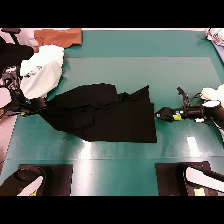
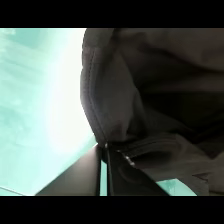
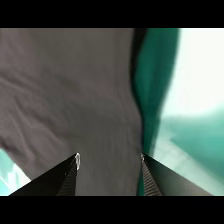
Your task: Fold the shirts.
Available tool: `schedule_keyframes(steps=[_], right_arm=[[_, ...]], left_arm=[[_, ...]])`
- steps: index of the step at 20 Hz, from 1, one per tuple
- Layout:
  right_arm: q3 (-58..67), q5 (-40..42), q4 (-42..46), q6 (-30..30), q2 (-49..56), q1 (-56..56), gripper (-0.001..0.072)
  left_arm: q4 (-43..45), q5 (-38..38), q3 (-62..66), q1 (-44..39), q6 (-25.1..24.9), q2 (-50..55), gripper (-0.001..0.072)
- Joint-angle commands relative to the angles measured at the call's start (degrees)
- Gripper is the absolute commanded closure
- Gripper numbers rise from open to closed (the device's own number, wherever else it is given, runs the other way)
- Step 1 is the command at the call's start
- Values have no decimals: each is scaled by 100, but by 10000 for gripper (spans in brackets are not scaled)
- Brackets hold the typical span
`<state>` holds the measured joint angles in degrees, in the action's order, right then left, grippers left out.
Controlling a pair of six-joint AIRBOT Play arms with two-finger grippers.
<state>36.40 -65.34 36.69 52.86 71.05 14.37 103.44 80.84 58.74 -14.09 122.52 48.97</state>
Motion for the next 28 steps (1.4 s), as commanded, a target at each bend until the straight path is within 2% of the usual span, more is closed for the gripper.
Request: schedule_keyframes(steps=[1, 5, 8, 14, 19, 23, 25, 28], right_arm=[[223, 393, -98, -44, 26, -299, 250], [647, 994, -92, -37, 48, -632, 251], [1001, 1115, -66, -39, 413, -656, 251], [1729, 367, -63, -39, 1547, -656, 251], [1801, 17, -39, 131, 1604, -719, 253], [1801, -192, 525, 369, 1572, -737, 264], [1801, -210, 564, 369, 1432, -728, 308], [1801, -129, 549, 369, 1176, -758, 624]], left_arm=[[-39, -90, 0, 2, 2, -4, 679], [-52, -96, 0, 2, 2, -4, 679], [-52, -144, 0, 2, 2, -4, 679], [-55, -153, 0, 2, 2, -4, 679], [-55, -201, 0, 2, 2, -4, 679], [-57, -199, 0, 2, 0, -4, 679], [-57, -199, 0, 2, 0, -4, 679], [-57, -205, 0, 2, 2, -4, 679]])
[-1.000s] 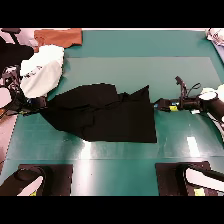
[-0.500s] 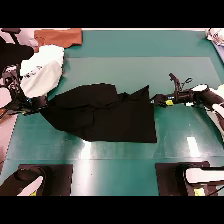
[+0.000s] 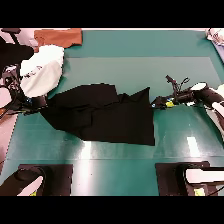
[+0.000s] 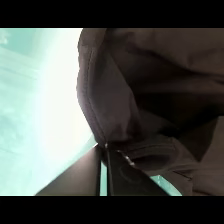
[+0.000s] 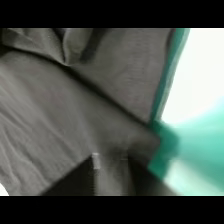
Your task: Fold the shirts.
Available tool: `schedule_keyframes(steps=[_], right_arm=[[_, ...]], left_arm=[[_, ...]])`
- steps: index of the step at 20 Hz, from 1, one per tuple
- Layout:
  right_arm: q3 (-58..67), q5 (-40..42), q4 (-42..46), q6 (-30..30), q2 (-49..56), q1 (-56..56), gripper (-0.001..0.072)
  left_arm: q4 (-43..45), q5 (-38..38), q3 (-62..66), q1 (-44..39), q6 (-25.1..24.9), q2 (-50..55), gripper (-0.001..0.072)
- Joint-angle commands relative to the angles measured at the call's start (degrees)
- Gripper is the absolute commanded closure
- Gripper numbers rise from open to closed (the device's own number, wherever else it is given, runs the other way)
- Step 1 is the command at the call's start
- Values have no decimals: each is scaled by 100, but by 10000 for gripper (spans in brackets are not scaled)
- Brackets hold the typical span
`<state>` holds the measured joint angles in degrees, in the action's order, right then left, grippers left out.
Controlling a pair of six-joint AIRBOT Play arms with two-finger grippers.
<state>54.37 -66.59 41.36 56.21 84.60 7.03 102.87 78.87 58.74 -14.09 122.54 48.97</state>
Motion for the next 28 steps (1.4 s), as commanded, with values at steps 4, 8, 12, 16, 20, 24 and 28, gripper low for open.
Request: schedule_keyframes(steps=[4, 8, 12, 16, 20, 24, 28], right_arm=[[7, -140, 402, 254, -566, 122, 687], [-11, -188, 949, 597, -765, 297, 241], [-11, -208, 920, 599, -551, 122, 242], [-11, -199, 911, 699, -142, -391, 300], [315, -282, 844, 780, -247, -621, 695], [1058, -531, 1296, 1180, -968, -345, 698], [1290, -531, 1427, 1233, -1637, 116, 698]], left_arm=[[-4, -9, 0, 2, 0, -4, 679], [-4, -11, 0, 2, -2, -4, 679], [-26, -48, 0, 2, 0, -4, 679], [-26, -107, 0, 2, 9, -4, 679], [-94, -385, 0, 2, 68, -2, 679], [-149, -605, 2, 2, 160, -4, 680], [-142, -1152, 2, 2, 634, -4, 679]])
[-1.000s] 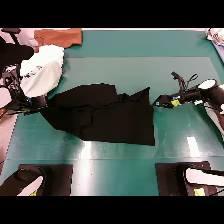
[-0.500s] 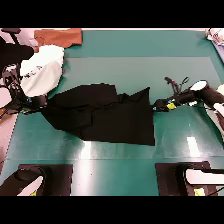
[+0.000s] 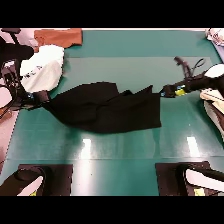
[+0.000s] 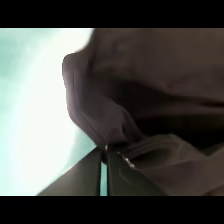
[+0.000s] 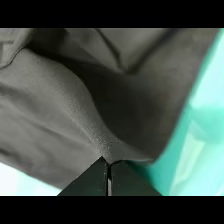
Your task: Fold the shirts.
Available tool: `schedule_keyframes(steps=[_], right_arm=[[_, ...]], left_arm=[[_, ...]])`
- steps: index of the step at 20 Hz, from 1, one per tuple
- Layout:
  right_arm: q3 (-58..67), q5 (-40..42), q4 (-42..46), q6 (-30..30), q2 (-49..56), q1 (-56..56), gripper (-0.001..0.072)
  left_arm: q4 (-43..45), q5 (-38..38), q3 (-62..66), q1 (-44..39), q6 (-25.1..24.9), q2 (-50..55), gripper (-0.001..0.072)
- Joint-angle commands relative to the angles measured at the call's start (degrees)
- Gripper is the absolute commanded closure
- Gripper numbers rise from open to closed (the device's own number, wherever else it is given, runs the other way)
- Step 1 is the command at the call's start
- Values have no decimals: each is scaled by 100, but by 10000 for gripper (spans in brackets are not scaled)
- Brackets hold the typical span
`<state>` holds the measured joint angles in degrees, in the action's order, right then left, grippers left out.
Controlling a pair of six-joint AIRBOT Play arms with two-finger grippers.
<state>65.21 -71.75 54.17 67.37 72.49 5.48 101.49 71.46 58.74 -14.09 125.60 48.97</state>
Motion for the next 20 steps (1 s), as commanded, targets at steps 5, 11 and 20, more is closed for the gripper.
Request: schedule_keyframes(steps=[5, 11, 20], right_arm=[[195, 240, 76, 127, -697, 837, 697], [197, 586, 90, 140, 776, 546, 694], [-46, -282, 732, 155, 691, 1113, 211]], left_arm=[[-133, -1655, 4, 2, 649, 76, 680], [-975, -2315, 4, 0, 632, 1207, 680], [-1283, -2389, 44, 0, 199, 1596, 680]])
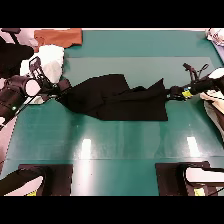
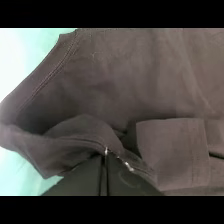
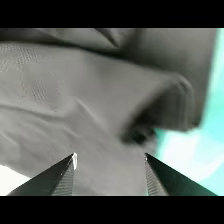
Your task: Fold the shirts.
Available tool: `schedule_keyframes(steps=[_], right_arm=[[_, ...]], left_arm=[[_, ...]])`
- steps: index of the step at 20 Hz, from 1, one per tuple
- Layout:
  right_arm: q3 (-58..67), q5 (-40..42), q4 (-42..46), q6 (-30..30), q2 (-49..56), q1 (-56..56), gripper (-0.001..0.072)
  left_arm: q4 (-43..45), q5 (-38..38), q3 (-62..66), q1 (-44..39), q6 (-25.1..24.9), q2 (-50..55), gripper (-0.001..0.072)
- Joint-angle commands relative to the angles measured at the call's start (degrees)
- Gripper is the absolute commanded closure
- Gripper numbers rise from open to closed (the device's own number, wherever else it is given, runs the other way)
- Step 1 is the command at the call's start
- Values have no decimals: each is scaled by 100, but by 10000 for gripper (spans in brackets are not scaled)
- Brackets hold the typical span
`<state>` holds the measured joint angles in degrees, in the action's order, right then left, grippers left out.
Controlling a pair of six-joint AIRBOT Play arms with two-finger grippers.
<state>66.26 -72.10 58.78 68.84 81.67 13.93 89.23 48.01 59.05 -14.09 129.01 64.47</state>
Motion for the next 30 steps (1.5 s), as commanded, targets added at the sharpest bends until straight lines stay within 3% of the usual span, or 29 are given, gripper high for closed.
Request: schedule_keyframes(steps=[1, 5, 8, 14, 18, 19, 20, 22, 23, 27, 30], right_arm=[[-299, -225, 238, 7, -389, 400, 193], [-1231, 24, 199, -7, -811, 688, 188], [-1775, 173, -476, -487, -964, 656, 188], [-2389, 1416, -518, -501, -1047, 254, 188], [-2693, 2186, -520, -501, -1047, -219, 202], [-2741, 2304, -520, -505, -1047, -330, 246], [-2736, 2354, -522, -507, -1047, -426, 335], [-2612, 2299, -531, -542, -1051, -610, 624], [-2459, 2122, -527, -619, -1056, -721, 692], [-1692, 1340, -520, -634, -1379, -826, 694], [-1338, 835, -533, -627, -2085, -695, 695]], left_arm=[[-81, -46, 13, 0, -205, 46, 680], [-76, -48, 13, 2, -352, 46, 680], [-79, -48, 13, 2, -352, 46, 680], [-83, -39, 13, 2, -376, 46, 680], [-101, 142, 15, 2, -645, 46, 680], [-98, 168, 15, 2, -651, 46, 680], [-101, 173, 15, 2, -651, 46, 680], [-103, 225, 17, 2, -654, 46, 680], [-118, 306, 17, 2, -673, 22, 680], [-162, 498, 17, 2, -1008, -411, 681], [-195, 1320, 9, 2, -1213, -730, 680]])
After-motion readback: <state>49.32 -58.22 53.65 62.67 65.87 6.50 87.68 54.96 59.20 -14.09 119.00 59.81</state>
